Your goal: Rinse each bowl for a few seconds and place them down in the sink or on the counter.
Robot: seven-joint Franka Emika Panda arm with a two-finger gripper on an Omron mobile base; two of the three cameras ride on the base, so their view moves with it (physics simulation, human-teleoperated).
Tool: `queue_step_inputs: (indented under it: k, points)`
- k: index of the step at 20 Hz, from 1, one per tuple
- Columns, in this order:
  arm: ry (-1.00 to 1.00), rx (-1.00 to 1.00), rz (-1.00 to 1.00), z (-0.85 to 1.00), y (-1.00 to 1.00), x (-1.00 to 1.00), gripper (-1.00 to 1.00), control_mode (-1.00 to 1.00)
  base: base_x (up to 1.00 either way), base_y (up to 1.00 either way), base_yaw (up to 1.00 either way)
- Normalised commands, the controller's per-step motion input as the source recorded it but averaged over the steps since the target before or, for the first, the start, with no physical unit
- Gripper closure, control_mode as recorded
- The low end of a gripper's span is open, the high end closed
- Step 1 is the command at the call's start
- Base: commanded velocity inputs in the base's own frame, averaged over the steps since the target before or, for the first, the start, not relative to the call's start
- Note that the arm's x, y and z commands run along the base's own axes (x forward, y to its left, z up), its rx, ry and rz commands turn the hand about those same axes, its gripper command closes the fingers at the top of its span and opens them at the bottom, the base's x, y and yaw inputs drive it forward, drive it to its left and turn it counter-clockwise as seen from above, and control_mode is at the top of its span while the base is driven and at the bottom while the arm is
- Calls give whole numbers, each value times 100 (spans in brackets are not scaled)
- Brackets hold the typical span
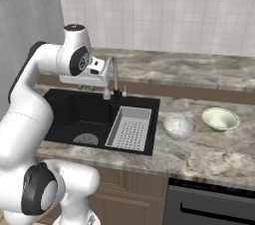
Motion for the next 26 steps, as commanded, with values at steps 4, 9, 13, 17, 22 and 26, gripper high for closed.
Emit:
queue_step_inputs:
  k: [4,9,13,17,22,26]
  points:
    - [0,0,1,0,-10,-2,-100,-100,0,0,0]
    - [-4,0,6,0,-14,-16,-100,-100,0,0,0]
    - [-10,0,8,0,-7,-28,-100,-100,0,0,0]
    - [-11,0,8,0,-9,-31,-100,-100,0,0,0]
    - [-2,0,4,-9,-17,-5,-100,-100,0,0,0]
    - [-3,0,4,-13,-29,-2,-100,-100,0,0,0]
